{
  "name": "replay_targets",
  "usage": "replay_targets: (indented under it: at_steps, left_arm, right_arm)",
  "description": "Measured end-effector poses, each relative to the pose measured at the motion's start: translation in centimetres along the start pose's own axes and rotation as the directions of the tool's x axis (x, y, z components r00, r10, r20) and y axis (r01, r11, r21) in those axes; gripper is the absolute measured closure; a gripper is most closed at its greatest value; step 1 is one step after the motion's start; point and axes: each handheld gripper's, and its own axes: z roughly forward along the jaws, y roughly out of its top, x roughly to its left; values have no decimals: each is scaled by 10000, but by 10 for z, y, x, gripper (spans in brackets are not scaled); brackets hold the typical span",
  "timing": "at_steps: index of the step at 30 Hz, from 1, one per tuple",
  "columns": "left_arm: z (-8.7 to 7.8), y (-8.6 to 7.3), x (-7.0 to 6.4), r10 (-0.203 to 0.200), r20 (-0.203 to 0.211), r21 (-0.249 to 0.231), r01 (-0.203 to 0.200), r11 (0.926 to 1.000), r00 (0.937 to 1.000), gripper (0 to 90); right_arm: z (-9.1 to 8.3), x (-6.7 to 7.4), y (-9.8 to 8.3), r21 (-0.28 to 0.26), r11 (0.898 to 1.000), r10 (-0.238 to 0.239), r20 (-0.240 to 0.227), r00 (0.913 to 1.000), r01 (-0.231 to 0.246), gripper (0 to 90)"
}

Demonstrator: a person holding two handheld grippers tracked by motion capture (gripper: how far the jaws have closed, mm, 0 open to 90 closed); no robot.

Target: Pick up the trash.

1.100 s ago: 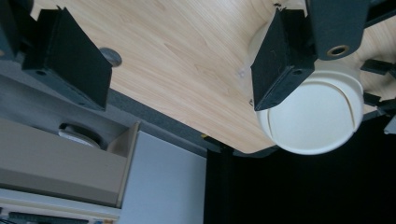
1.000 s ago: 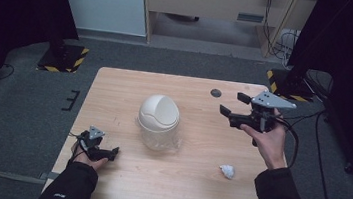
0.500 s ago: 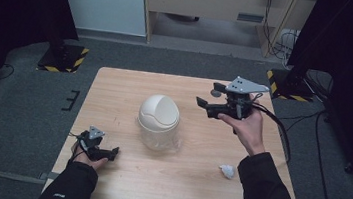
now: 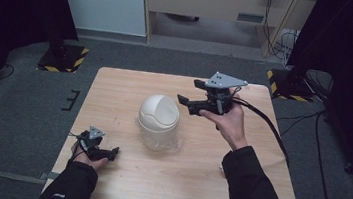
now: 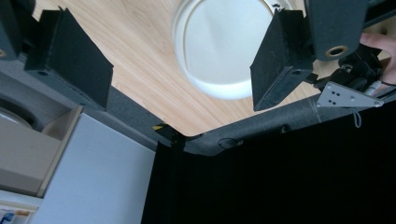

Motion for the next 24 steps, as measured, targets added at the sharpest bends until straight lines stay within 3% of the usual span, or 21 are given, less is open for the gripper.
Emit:
replay_targets:
  at_steps: [7, 17, 24]
  left_arm:
    - [0, 0, 0, 3, 2, 1, -3, 10000, 10000, 0]
    - [0, 0, 0, 15, 10, 0, -15, 10000, 10000, 0]
    - [0, 0, 0, 19, 11, 0, -19, 10000, 10000, 0]
  right_arm:
    - [19, 10, -4, -39, 9999, 135, -377, 9992, -136, 222]
    - [37, 26, -21, 473, 9989, 44, -719, 9974, -10, 235]
    - [52, 37, -37, 1328, 9907, -167, -875, 9960, 282, 268]
